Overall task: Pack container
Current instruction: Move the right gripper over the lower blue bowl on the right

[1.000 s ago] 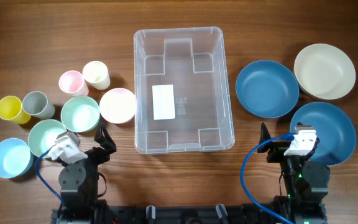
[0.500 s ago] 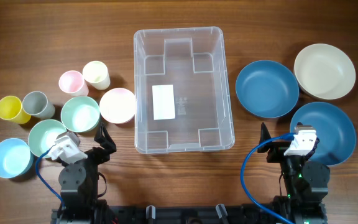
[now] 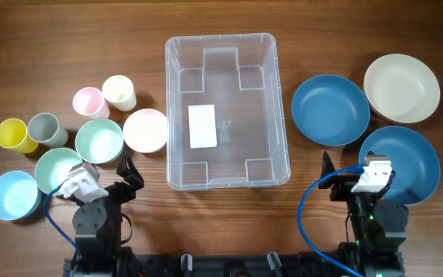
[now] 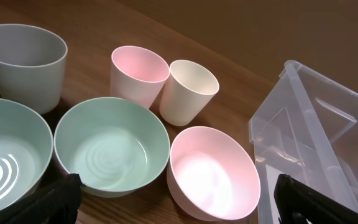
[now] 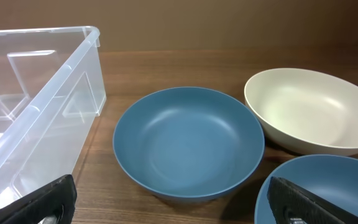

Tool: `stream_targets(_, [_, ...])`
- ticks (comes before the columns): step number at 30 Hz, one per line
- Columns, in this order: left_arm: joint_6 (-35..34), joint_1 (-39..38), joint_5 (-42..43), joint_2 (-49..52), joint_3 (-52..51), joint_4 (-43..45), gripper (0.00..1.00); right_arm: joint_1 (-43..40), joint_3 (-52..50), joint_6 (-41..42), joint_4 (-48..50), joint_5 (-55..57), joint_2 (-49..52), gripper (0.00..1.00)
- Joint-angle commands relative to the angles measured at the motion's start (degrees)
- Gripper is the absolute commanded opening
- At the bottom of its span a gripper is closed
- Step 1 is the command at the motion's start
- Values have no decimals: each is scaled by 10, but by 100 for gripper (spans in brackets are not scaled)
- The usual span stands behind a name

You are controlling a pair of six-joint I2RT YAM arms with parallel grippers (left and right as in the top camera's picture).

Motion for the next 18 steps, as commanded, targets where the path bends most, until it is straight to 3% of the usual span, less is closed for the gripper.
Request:
stream_targets(1, [10,5,5,-3,-3,2,100,-2,-3,61,10,-22,-7,100])
stream_targets(7, [10,5,5,-3,-3,2,100,-2,63,139,-33,7,19,100])
stream_targets(11, [10,5,5,-3,-3,2,100,-2,167,191,-105,15,109,100])
stream_targets(18, [10,5,5,-3,-3,2,100,-2,312,186,-101,-230,253,100])
